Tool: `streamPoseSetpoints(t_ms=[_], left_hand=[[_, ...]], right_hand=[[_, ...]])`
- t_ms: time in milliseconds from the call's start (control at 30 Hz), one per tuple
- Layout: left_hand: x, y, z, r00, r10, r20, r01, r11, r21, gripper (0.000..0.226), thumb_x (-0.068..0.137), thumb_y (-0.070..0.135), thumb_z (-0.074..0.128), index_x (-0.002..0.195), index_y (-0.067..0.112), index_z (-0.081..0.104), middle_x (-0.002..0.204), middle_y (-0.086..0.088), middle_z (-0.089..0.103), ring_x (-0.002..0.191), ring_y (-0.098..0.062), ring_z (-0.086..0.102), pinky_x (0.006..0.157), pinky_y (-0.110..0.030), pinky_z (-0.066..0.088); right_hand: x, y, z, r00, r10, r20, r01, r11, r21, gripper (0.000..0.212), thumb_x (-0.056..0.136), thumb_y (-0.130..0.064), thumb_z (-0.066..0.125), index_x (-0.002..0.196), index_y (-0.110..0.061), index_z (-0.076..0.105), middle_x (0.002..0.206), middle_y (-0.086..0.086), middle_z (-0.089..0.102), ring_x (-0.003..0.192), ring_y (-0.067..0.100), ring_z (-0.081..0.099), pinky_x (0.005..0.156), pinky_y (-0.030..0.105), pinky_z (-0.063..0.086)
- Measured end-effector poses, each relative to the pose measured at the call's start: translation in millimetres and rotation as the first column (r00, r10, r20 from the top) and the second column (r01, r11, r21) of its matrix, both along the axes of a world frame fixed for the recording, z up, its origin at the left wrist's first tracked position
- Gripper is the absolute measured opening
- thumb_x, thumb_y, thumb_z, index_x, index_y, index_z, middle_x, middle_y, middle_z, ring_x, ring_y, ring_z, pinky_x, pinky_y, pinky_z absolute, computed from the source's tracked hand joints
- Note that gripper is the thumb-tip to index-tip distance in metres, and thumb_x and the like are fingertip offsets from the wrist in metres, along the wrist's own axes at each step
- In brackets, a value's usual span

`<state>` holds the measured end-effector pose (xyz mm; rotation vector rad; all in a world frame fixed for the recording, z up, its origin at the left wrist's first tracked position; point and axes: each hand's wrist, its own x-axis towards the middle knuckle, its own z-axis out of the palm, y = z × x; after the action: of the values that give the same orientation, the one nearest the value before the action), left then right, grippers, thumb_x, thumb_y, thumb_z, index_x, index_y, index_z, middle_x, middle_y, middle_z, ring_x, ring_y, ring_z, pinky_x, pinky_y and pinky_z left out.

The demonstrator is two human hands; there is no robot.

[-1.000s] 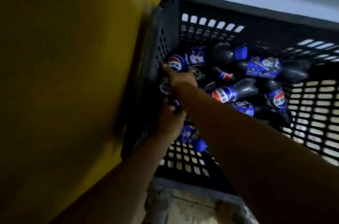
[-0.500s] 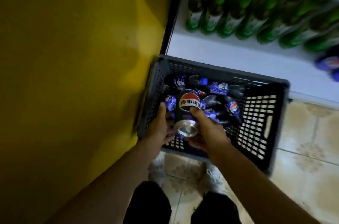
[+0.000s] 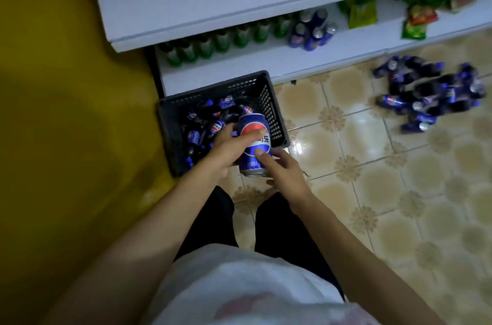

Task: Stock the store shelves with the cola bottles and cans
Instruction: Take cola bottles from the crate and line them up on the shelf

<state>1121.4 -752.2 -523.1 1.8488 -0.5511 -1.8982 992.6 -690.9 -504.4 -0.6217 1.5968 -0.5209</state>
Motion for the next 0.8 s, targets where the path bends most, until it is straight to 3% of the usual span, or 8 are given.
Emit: streamPoseSetpoints(t_ms=[100, 267, 367, 467, 533, 600, 700, 800], left_hand=[[-39.1, 3.6, 27.7, 0.995, -0.096, 0.004, 0.096, 0.988, -0.122, 0.052, 0.069, 0.024, 0.084, 0.113, 0.017, 0.057, 0.108, -0.005, 0.068, 0.092, -0.021, 0.069, 0.08, -0.04, 0.058], [-129.7, 4.8, 67.9, 0.979, -0.203, 0.021, 0.201, 0.94, -0.275, 0.059, 0.068, 0.017, 0.084, 0.119, 0.019, 0.054, 0.109, -0.004, 0.067, 0.092, -0.016, 0.068, 0.071, -0.026, 0.056], [-198.1, 4.5, 91.2, 0.973, -0.231, 0.001, 0.218, 0.917, -0.335, 0.059, 0.068, 0.014, 0.084, 0.119, 0.021, 0.053, 0.111, -0.004, 0.066, 0.09, -0.013, 0.068, 0.066, -0.021, 0.056], [-265.3, 9.2, 110.0, 0.96, -0.281, 0.015, 0.262, 0.871, -0.417, 0.061, 0.067, 0.013, 0.084, 0.119, 0.021, 0.053, 0.113, -0.005, 0.065, 0.097, -0.016, 0.066, 0.079, -0.027, 0.056], [-303.4, 11.4, 124.7, 0.957, -0.29, 0.013, 0.262, 0.842, -0.471, 0.066, 0.064, 0.014, 0.086, 0.12, 0.024, 0.052, 0.113, 0.0, 0.065, 0.099, -0.015, 0.065, 0.081, -0.028, 0.055], [-332.9, 9.1, 140.7, 0.956, -0.292, 0.015, 0.254, 0.803, -0.539, 0.068, 0.061, 0.015, 0.088, 0.117, 0.032, 0.052, 0.111, 0.005, 0.065, 0.096, -0.009, 0.066, 0.073, -0.019, 0.053], [-366.4, -4.2, 170.8, 0.95, -0.307, 0.051, 0.268, 0.723, -0.637, 0.069, 0.058, 0.018, 0.089, 0.112, 0.04, 0.052, 0.113, 0.009, 0.064, 0.093, -0.002, 0.066, 0.068, -0.014, 0.052], [-389.5, -25.2, 199.9, 0.948, -0.311, 0.07, 0.266, 0.65, -0.712, 0.074, 0.055, 0.02, 0.089, 0.117, 0.037, 0.052, 0.119, 0.006, 0.062, 0.101, -0.007, 0.064, 0.075, -0.02, 0.054]], right_hand=[[-30.2, 20.5, 20.4, 0.989, -0.125, 0.079, 0.128, 0.992, -0.024, 0.024, 0.089, -0.037, 0.064, 0.111, -0.025, 0.062, 0.091, -0.007, 0.07, 0.075, 0.001, 0.068, 0.064, 0.017, 0.052], [-109.4, 31.2, 46.9, 0.948, -0.259, 0.184, 0.275, 0.959, -0.067, 0.031, 0.091, -0.03, 0.062, 0.119, -0.018, 0.059, 0.105, 0.003, 0.071, 0.094, 0.017, 0.069, 0.079, 0.03, 0.053], [-179.1, 33.2, 62.7, 0.909, -0.314, 0.274, 0.341, 0.938, -0.056, 0.034, 0.088, -0.034, 0.065, 0.118, -0.018, 0.061, 0.11, 0.006, 0.071, 0.1, 0.023, 0.068, 0.081, 0.035, 0.055], [-249.0, 35.3, 79.6, 0.794, -0.422, 0.437, 0.45, 0.892, 0.044, 0.031, 0.077, -0.046, 0.067, 0.101, -0.025, 0.071, 0.108, 0.003, 0.072, 0.102, 0.024, 0.067, 0.089, 0.042, 0.054], [-290.3, 36.5, 89.7, 0.734, -0.478, 0.482, 0.501, 0.861, 0.09, 0.042, 0.08, -0.051, 0.061, 0.11, -0.023, 0.07, 0.109, 0.006, 0.071, 0.103, 0.025, 0.066, 0.098, 0.047, 0.049], [-323.5, 35.0, 99.3, 0.705, -0.485, 0.518, 0.507, 0.855, 0.111, 0.054, 0.083, -0.054, 0.057, 0.121, -0.016, 0.065, 0.113, 0.01, 0.069, 0.106, 0.028, 0.065, 0.102, 0.049, 0.046], [-363.8, 26.8, 118.3, 0.706, -0.414, 0.574, 0.485, 0.874, 0.034, 0.061, 0.078, -0.058, 0.059, 0.122, -0.017, 0.064, 0.117, 0.01, 0.069, 0.108, 0.025, 0.066, 0.1, 0.046, 0.048], [-391.9, 8.1, 139.9, 0.816, -0.308, 0.489, 0.444, 0.876, -0.188, 0.069, 0.073, -0.057, 0.063, 0.131, -0.021, 0.055, 0.122, 0.004, 0.067, 0.113, 0.019, 0.063, 0.097, 0.041, 0.048]])
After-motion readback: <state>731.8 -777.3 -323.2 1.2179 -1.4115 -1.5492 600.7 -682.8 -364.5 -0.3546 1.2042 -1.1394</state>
